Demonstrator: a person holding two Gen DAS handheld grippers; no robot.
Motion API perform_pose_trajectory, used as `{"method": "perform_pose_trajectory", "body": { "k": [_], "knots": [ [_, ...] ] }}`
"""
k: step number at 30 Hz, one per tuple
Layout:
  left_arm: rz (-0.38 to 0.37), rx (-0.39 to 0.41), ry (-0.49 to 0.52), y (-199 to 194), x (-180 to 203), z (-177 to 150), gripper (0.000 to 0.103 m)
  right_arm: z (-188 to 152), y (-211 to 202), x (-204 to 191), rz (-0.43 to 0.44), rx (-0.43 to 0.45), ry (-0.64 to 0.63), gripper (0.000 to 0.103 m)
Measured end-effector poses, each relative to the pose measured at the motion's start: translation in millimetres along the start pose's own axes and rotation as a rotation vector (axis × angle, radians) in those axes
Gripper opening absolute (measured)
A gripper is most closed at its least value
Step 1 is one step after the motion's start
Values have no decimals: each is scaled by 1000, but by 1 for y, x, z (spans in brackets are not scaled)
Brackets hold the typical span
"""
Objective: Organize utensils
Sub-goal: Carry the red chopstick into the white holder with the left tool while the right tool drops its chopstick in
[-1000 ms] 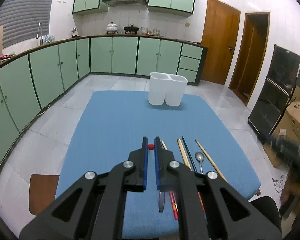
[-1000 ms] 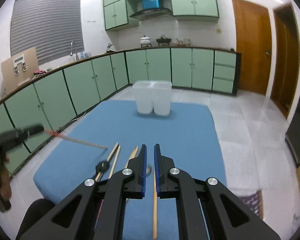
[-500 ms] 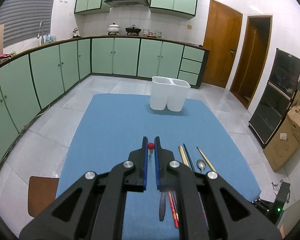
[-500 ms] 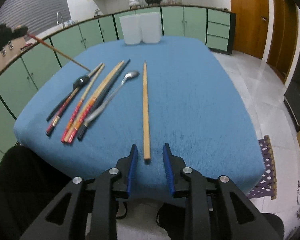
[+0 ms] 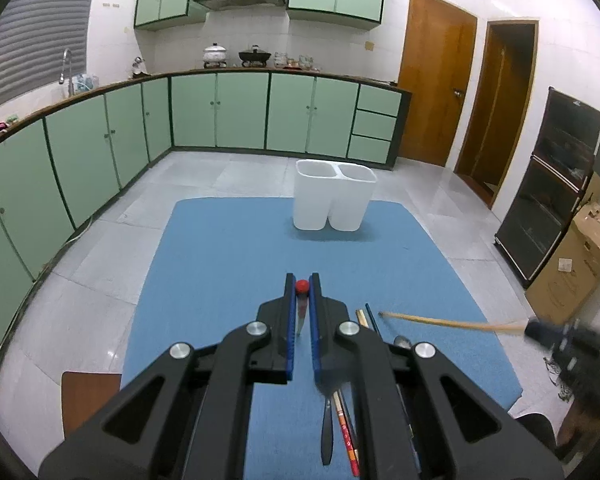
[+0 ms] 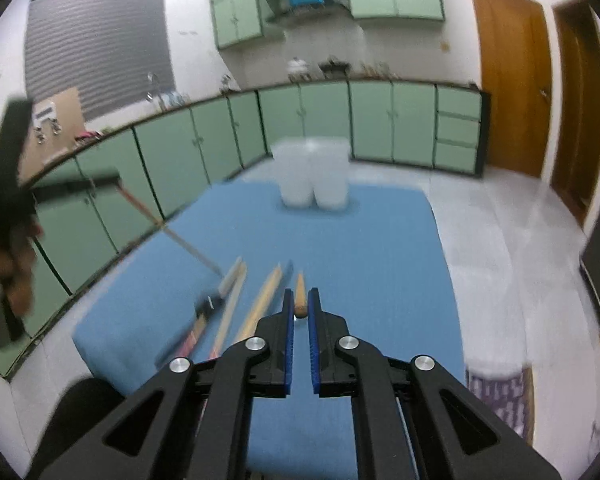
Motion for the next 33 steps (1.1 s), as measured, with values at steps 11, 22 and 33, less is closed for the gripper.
{"method": "perform_pose_trajectory", "body": {
  "k": [11,22,33],
  "knots": [
    [-36,-56,31,38,6,16,6,102,70,-12,81,-49,-113,7],
    [-58,-20,35,48,3,51,5,172,102,6,104,-98,-107,7],
    [-84,129,57,67,22,158,5,278,127,25,35,-63,-113,7]
  ]
}}
Point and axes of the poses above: each gripper's, at about its wrist camera, not at the fingertips, and y roughly the way its jaws point, x to its right, z to its top, the point moved 3 cm from there along y, roughly the way its jaws point, and after that the axes turned 3 degrees about z, right-handed, at the moved point
